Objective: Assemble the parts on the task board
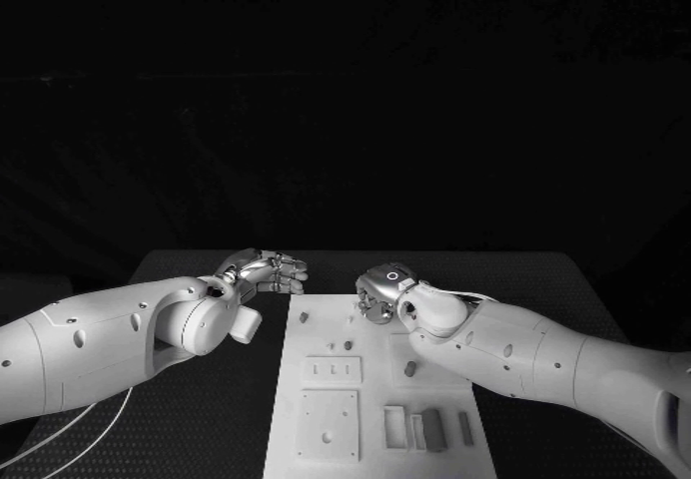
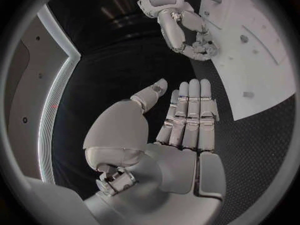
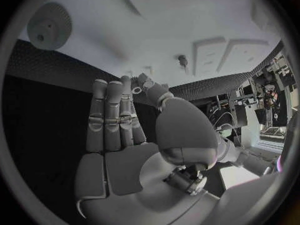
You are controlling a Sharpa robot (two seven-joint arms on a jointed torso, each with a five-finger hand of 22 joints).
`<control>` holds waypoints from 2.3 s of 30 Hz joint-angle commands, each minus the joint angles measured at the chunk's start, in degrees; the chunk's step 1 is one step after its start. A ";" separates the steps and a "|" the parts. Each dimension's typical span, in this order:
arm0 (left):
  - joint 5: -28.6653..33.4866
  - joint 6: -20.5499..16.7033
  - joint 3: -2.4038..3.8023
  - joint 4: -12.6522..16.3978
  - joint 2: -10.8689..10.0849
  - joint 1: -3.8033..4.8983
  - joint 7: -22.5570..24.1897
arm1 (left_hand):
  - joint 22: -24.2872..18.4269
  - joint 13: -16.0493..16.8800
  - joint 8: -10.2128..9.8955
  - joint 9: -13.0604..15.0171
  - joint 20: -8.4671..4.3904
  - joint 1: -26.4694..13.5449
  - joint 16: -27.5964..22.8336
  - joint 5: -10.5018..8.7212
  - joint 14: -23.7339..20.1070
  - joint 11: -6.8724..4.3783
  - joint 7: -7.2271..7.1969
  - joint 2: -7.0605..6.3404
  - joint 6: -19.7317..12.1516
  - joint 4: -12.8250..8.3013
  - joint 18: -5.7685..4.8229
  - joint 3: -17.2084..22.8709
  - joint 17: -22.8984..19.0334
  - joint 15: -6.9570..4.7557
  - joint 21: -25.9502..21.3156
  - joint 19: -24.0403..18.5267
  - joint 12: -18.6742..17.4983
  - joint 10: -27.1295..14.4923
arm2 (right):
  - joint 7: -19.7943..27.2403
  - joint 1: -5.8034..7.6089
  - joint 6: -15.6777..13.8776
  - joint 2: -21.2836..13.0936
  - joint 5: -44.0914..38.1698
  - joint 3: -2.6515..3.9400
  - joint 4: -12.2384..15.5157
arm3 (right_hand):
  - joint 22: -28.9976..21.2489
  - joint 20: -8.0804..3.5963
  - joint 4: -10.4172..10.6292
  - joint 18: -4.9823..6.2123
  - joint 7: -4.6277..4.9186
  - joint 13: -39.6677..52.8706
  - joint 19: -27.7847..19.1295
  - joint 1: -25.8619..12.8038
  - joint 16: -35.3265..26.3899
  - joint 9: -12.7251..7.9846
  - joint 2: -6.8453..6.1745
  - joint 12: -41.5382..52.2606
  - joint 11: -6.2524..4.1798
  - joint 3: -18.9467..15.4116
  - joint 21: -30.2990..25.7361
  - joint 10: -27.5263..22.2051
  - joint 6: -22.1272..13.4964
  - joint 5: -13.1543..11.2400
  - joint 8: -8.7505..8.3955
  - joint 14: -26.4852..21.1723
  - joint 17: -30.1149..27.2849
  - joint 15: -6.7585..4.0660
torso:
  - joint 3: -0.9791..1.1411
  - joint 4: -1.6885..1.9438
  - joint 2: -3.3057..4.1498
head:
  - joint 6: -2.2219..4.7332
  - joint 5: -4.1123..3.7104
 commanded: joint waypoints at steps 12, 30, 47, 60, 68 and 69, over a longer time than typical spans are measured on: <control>-0.45 0.82 0.08 0.36 0.33 0.78 0.44 | 0.07 -0.01 -0.29 -0.02 -0.29 -0.45 -0.42 0.06 0.06 0.53 0.28 -0.06 -0.22 0.33 -0.45 -0.09 0.14 0.18 -0.40 -0.12 -0.44 0.05 | 0.28 -0.09 -1.00 2.86 -1.34 -0.01 -3.40 | 1.40 -0.26 -0.11 0.50 0.14 0.31 0.08 -0.59 0.32 0.00 0.07 -0.24 0.02 0.40 0.55 0.01 0.25 0.23 -0.15 0.13 -0.02 -0.32 | -0.22 0.60 0.47 | 0.17 -0.34; -0.58 0.87 0.11 0.97 0.39 1.52 0.44 | 0.10 0.02 -0.31 0.00 -0.29 -0.45 -0.52 0.06 0.07 0.54 0.29 -0.11 -0.23 0.33 -0.46 -0.10 0.25 0.18 -0.44 -0.13 -0.53 0.06 | 0.83 -0.10 -0.47 4.30 -1.41 -0.02 -6.11 | 1.39 -0.27 -0.15 0.50 0.19 0.55 -0.05 -0.56 0.30 0.00 -0.01 -0.42 0.06 0.55 0.70 -0.09 0.17 0.24 -0.26 0.05 -0.07 -0.27 | -0.18 0.40 0.43 | -0.26 -0.01; -0.62 0.92 0.14 1.09 0.30 1.77 0.46 | 0.12 0.03 -0.35 0.01 -0.28 -0.48 -0.63 0.06 0.06 0.55 0.30 -0.16 -0.26 0.35 -0.47 -0.13 0.34 0.20 -0.49 -0.15 -0.61 0.06 | 1.56 -0.15 0.48 5.22 -1.28 -0.04 -6.57 | 1.38 -0.19 -0.09 0.50 0.29 0.88 -0.36 -0.76 0.26 0.00 -0.28 -0.70 0.16 0.61 0.85 -0.27 0.00 0.23 -0.44 -0.16 -0.11 -0.15 | -0.13 0.32 0.42 | -0.61 0.07; -0.69 1.00 0.22 1.16 0.38 1.94 0.52 | 0.14 0.05 -0.37 0.02 -0.28 -0.47 -0.71 0.06 0.06 0.56 0.31 -0.18 -0.27 0.35 -0.47 -0.13 0.42 0.20 -0.52 -0.16 -0.68 0.07 | 1.37 -0.21 1.66 6.06 -1.26 -0.06 -7.56 | 1.37 -0.14 -0.08 0.50 0.33 1.05 -0.50 -0.83 0.26 0.00 -0.32 -0.83 0.20 0.68 0.92 -0.32 -0.06 0.23 -0.51 -0.25 -0.12 -0.10 | -0.18 0.26 0.43 | -0.78 0.14; -0.69 1.03 0.24 1.25 0.34 2.03 0.55 | 0.15 0.06 -0.38 0.03 -0.27 -0.47 -0.76 0.06 0.06 0.57 0.31 -0.19 -0.27 0.36 -0.48 -0.13 0.47 0.21 -0.54 -0.16 -0.72 0.07 | 1.15 -0.24 2.07 6.10 -1.45 -0.09 -8.17 | 1.36 -0.11 -0.10 0.50 0.36 1.18 -0.63 -0.83 0.25 0.00 -0.31 -0.94 0.23 0.76 0.97 -0.38 -0.12 0.23 -0.57 -0.34 -0.14 -0.06 | -0.21 0.29 0.40 | -0.93 0.15; -0.69 1.03 0.24 1.25 0.33 2.04 0.55 | 0.15 0.06 -0.39 0.03 -0.27 -0.48 -0.77 0.06 0.06 0.57 0.31 -0.19 -0.27 0.36 -0.48 -0.13 0.48 0.21 -0.55 -0.16 -0.72 0.07 | 1.13 -0.24 2.15 6.10 -1.47 -0.09 -8.19 | 1.36 -0.11 -0.10 0.50 0.36 1.19 -0.64 -0.83 0.25 0.00 -0.31 -0.95 0.23 0.77 0.97 -0.38 -0.12 0.23 -0.57 -0.34 -0.14 -0.06 | -0.20 0.27 0.39 | -0.96 0.17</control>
